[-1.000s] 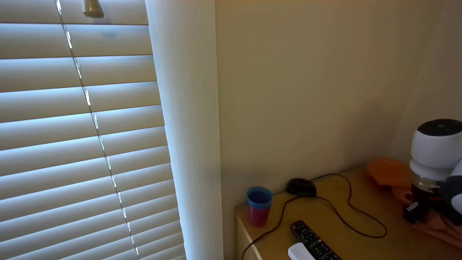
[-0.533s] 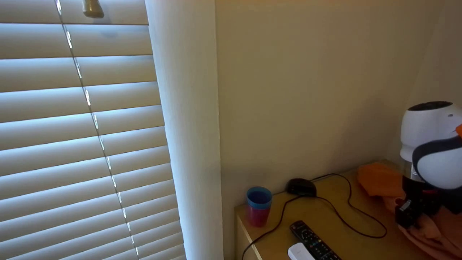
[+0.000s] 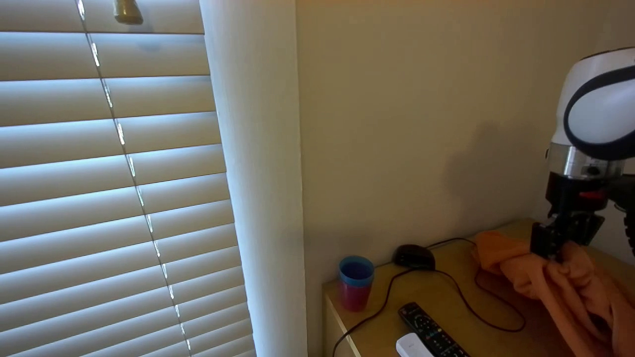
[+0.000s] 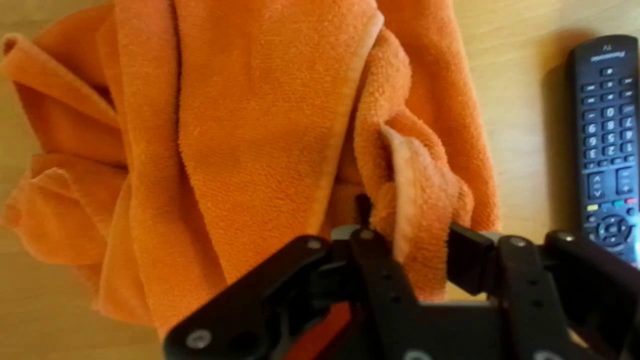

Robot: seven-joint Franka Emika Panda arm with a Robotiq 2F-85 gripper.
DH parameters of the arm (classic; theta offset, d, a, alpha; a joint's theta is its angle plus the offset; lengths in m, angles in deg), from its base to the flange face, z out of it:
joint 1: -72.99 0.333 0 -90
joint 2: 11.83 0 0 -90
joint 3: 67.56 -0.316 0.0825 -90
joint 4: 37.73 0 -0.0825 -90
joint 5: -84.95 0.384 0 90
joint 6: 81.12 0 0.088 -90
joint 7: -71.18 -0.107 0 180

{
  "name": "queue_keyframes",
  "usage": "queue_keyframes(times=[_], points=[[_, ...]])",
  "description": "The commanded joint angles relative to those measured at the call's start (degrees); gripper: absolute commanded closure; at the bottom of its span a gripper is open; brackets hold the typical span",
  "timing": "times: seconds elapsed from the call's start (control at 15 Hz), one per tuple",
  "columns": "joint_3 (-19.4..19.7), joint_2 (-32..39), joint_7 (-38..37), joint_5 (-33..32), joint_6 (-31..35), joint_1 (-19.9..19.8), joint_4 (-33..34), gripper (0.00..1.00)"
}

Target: Fold the orange towel from left to right three times, slide the orange towel a little to the right

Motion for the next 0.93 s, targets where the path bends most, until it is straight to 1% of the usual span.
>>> queue_keyframes(times=[0.0,0.27,0.47,0.6,0.73,0.87], points=[[2.49,-0.67,-2.23,-5.87,0.09,-2.68,3.48,0.95],[5.61,-0.11,-6.93,-15.73,1.80,-5.29,5.31,0.95],[7.49,1.80,-14.03,-24.76,4.23,-6.52,4.63,0.95],[8.36,3.91,-18.15,-28.89,5.42,-6.87,3.38,0.95],[9.26,7.21,-22.29,-31.81,7.15,-6.94,1.81,0.95],[9.83,10.61,-23.76,-30.58,10.56,-7.24,0.37,0.95]])
